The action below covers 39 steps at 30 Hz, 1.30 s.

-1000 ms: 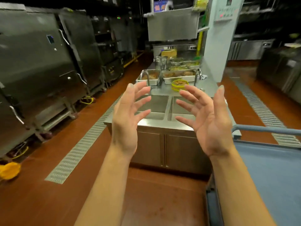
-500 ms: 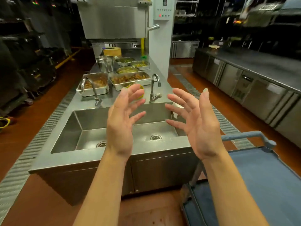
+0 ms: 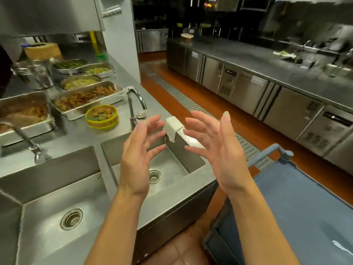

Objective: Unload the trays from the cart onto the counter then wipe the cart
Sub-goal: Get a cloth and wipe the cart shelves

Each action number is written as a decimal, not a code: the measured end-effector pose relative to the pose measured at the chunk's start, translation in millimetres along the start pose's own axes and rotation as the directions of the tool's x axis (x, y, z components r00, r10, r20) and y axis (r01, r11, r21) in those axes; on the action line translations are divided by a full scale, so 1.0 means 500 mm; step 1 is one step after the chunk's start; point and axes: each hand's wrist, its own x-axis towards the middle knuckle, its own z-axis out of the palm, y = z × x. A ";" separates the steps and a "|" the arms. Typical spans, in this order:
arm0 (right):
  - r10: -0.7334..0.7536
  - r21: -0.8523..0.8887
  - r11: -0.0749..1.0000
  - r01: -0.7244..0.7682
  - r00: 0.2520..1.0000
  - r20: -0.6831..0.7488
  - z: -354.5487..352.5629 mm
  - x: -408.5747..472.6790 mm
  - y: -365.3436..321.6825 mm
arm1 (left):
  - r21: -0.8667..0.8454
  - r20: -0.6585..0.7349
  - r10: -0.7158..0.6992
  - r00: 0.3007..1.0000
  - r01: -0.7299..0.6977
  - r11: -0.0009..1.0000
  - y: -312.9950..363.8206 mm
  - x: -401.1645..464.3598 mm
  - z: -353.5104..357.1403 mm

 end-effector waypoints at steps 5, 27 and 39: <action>0.075 -0.064 0.995 -0.079 0.995 -0.059 -0.029 0.163 0.099 | -0.009 -0.061 -0.091 0.994 0.091 0.996 -0.103 0.151 -0.019; 0.457 -0.776 0.490 -0.398 0.875 -0.161 -0.242 1.073 0.865 | 0.356 -0.290 -0.641 0.711 0.702 0.617 -0.948 0.898 -0.036; 0.445 -0.931 0.251 -0.264 0.886 -0.131 -0.268 1.096 0.977 | 0.726 -0.267 -0.501 0.823 0.514 0.457 -1.074 0.945 -0.001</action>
